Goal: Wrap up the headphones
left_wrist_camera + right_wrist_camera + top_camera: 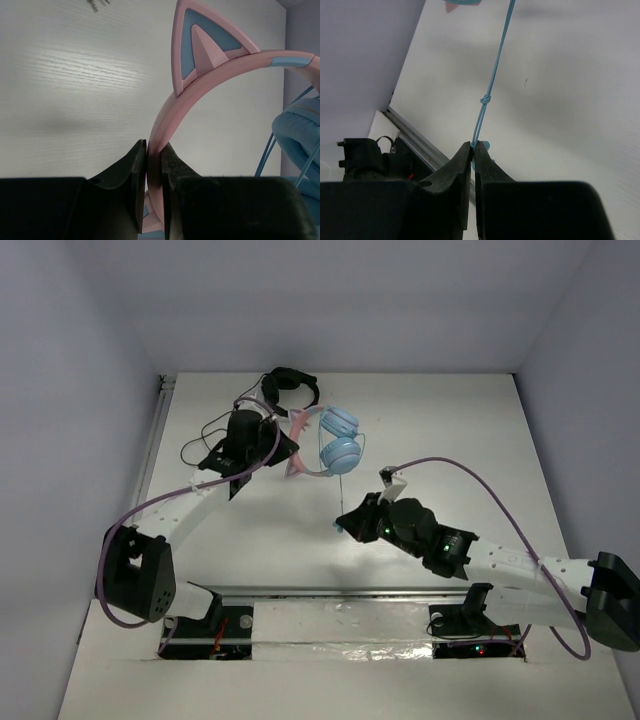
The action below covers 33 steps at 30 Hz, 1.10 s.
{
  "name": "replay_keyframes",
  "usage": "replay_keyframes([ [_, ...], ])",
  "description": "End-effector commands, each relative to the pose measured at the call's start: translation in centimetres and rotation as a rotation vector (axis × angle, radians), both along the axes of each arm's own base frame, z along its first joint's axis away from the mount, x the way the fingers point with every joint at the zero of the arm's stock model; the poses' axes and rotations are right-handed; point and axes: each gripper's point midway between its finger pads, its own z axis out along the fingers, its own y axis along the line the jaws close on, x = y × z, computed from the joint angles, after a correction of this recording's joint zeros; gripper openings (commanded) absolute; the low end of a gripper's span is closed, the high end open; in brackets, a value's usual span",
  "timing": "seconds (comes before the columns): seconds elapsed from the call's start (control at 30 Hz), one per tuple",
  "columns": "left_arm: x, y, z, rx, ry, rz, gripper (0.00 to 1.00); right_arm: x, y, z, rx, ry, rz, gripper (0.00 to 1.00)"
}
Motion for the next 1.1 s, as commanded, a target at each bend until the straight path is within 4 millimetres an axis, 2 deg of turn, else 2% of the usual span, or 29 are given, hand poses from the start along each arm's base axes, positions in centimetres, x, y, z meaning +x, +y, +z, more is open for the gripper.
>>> replay_keyframes([
  [0.0, 2.3, -0.3, 8.9, -0.174, -0.269, 0.121, 0.00, -0.5, 0.7, 2.4, 0.113, -0.017, 0.006, 0.00],
  [0.07, 2.1, -0.8, 8.2, -0.144, -0.273, 0.141, 0.00, -0.6, 0.9, 2.8, 0.118, -0.020, 0.019, 0.00],
  [0.13, 1.9, -0.8, 7.4, -0.109, -0.272, 0.171, 0.00, -0.8, 1.5, 4.0, 0.143, -0.032, 0.043, 0.00],
  [0.2, 1.0, -2.4, 6.7, -0.093, -0.266, 0.146, 0.00, -0.8, 1.9, 5.1, 0.174, -0.050, 0.055, 0.00],
  [0.3, 0.1, -3.7, 5.4, -0.050, -0.259, 0.146, 0.00, -0.4, 2.2, 6.7, 0.218, -0.063, 0.044, 0.00],
  [0.4, -0.5, -4.4, 4.6, -0.031, -0.251, 0.143, 0.00, 0.4, 1.8, 8.3, 0.279, -0.073, -0.018, 0.00],
  [0.6, -2.8, -6.4, 2.7, -0.026, -0.228, 0.099, 0.00, 2.5, -0.5, 10.9, 0.365, -0.115, -0.190, 0.00],
  [0.77, -4.9, -7.7, 0.9, -0.014, -0.193, 0.073, 0.00, 4.9, -2.4, 10.2, 0.363, -0.118, -0.372, 0.00],
  [0.9, -6.7, -9.7, -0.3, 0.003, -0.162, 0.024, 0.00, 6.5, -2.8, 7.9, 0.314, -0.099, -0.480, 0.00],
  [1.07, -7.1, -9.3, -0.8, 0.032, -0.156, 0.035, 0.00, 7.8, -3.6, 5.1, 0.212, -0.074, -0.591, 0.00],
])
